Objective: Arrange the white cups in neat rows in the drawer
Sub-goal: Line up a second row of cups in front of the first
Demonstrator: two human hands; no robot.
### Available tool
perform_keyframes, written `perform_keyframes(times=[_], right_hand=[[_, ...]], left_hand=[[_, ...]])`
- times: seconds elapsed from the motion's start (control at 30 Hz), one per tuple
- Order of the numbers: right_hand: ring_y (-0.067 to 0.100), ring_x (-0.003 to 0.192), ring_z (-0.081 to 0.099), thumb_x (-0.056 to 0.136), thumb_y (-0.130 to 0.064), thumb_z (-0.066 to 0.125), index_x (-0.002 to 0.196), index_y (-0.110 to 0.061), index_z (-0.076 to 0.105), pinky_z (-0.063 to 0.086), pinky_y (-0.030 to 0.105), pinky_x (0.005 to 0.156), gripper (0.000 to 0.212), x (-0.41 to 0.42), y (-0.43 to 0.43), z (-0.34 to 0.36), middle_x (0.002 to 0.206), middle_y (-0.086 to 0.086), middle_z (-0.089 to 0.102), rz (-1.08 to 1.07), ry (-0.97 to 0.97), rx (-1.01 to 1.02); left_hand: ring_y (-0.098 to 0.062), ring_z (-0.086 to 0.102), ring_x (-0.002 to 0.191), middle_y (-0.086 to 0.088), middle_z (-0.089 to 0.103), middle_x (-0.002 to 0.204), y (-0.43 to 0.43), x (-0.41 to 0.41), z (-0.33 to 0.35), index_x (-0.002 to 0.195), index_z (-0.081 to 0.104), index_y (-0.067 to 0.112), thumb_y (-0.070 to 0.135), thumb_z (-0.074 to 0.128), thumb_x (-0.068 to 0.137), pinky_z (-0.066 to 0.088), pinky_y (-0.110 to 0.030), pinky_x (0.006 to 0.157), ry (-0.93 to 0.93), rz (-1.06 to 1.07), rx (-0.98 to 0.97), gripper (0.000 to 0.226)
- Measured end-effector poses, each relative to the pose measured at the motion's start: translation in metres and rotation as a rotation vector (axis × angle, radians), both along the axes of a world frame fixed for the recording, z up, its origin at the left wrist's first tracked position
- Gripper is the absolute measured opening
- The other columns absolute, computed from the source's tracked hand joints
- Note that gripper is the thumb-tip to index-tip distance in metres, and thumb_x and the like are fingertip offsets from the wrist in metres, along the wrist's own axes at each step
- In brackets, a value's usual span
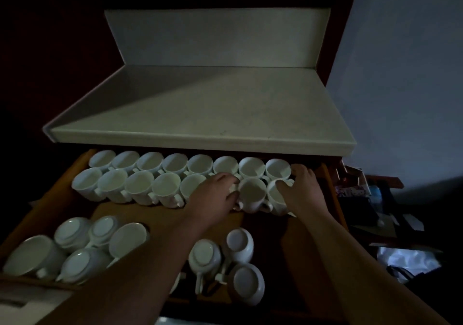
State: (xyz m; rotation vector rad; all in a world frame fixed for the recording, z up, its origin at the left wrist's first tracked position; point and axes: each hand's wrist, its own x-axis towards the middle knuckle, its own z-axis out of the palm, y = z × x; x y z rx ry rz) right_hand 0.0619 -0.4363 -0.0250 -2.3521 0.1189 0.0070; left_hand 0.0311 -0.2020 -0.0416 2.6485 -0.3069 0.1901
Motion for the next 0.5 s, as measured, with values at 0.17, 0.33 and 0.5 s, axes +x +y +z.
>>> perform_keyframes(times=[0.17,0.33,0.5], right_hand=[[0.023,0.122,0.053,0.091,-0.032,0.067,0.138,-0.019,0.053,0.043,0.033,0.093,0.051,-0.004,0.045,0.028,0.136,0.004,0.052,0.113,-0.056,-0.002],[0.018,0.119,0.058,0.094,-0.034,0.064,0.141,-0.025,0.052,0.041,0.028,0.087,0.050,-0.006,0.101,0.054,0.138,-0.003,0.056,0.214,-0.063,-0.043],[0.015,0.110,0.061,0.095,-0.036,0.062,0.142,-0.026,0.053,0.048,0.032,0.090,0.049,-0.015,0.171,0.074,0.135,-0.007,0.061,0.195,-0.067,-0.033]], left_hand=[[-0.018,0.065,0.105,0.001,0.065,0.124,0.037,-0.011,0.037,0.126,0.065,0.022,0.037,0.057,0.101,0.052,-0.034,0.081,0.005,0.122,-0.020,0.030],[-0.009,0.059,0.067,0.005,0.061,0.077,0.091,-0.015,0.056,0.082,0.060,0.026,0.029,0.053,0.098,0.053,-0.042,0.063,-0.007,0.138,-0.004,0.018],[-0.004,0.053,0.065,0.010,0.053,0.071,0.161,-0.024,0.068,0.070,0.049,0.032,0.024,0.054,0.097,0.034,-0.024,0.055,-0.020,0.126,0.000,0.029]])
